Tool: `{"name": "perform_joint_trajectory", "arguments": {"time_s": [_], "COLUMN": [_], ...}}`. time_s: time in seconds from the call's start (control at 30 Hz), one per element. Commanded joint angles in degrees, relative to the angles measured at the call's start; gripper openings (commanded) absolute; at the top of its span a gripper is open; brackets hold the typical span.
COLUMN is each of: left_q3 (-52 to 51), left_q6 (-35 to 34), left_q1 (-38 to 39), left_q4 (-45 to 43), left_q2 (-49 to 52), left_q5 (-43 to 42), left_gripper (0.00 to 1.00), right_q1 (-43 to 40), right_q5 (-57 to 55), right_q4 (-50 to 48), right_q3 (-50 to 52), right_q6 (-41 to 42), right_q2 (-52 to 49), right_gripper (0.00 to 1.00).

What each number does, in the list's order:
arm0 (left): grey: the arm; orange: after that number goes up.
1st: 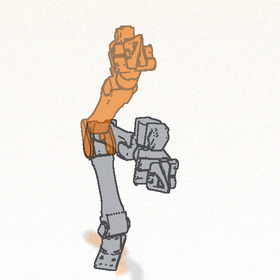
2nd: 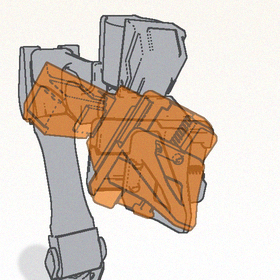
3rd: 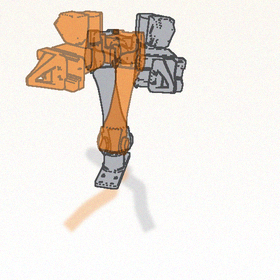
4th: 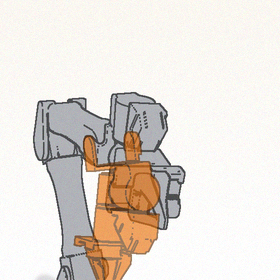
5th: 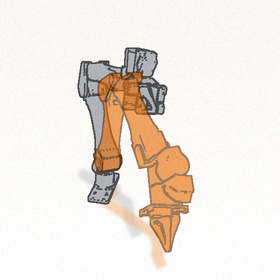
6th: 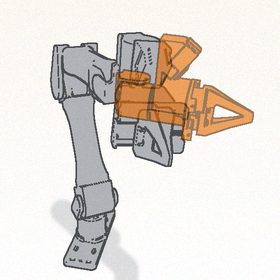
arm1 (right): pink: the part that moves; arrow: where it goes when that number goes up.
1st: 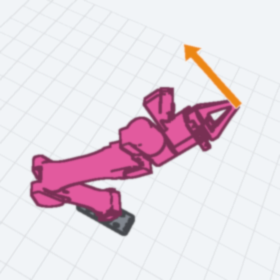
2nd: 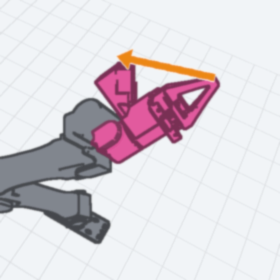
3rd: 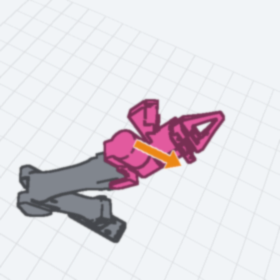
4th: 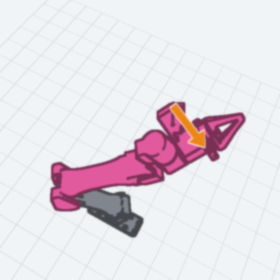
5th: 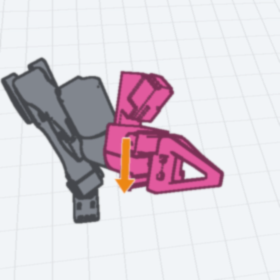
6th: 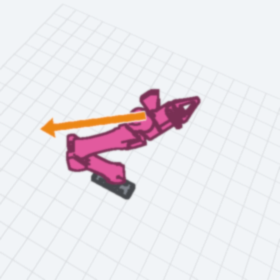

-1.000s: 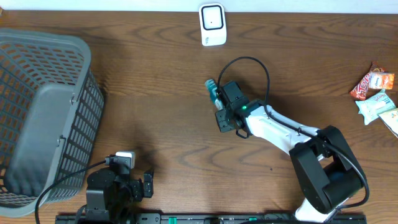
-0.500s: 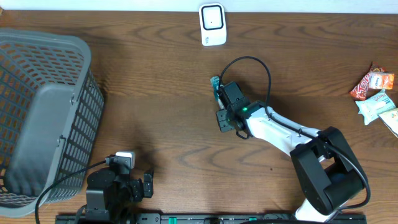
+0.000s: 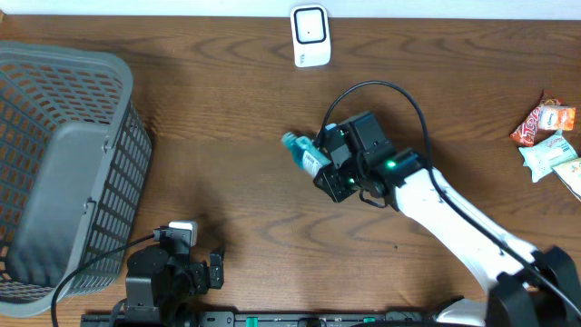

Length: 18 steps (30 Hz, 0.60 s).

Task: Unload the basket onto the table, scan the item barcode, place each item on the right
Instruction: 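Rotate the mouthwash bottle sideways, bottom toward the scanner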

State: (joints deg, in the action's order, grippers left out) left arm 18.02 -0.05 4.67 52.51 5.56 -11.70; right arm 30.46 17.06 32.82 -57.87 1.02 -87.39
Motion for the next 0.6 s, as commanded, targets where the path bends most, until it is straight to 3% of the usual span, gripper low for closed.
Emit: {"name": "perform_joint_trajectory", "arguments": {"time_s": [0.0, 0.33, 0.57], "left_q3": [-0.17, -0.17, -0.17], "left_q6": [-0.24, -0.24, -0.24], "left_q1": [0.17, 0.17, 0.17], "left_q4": [0.17, 0.17, 0.17], "left_q2": [0.02, 0.02, 0.02], "left_q5": [-0.09, -0.09, -0.09], "left_gripper": [1.0, 1.0, 1.0], "right_q1": [-0.5, -0.57, -0.68], "right_q5": [7.43, 18.23, 3.56], "right_q4": [0.17, 0.33, 3.93], "right_q3": [-0.37, -0.37, 0.52], "right_q6": [-6.47, -11.56, -11.56], "right_q2": [3.52, 4.68, 3.85], "right_gripper": [0.01, 0.01, 0.01]}}
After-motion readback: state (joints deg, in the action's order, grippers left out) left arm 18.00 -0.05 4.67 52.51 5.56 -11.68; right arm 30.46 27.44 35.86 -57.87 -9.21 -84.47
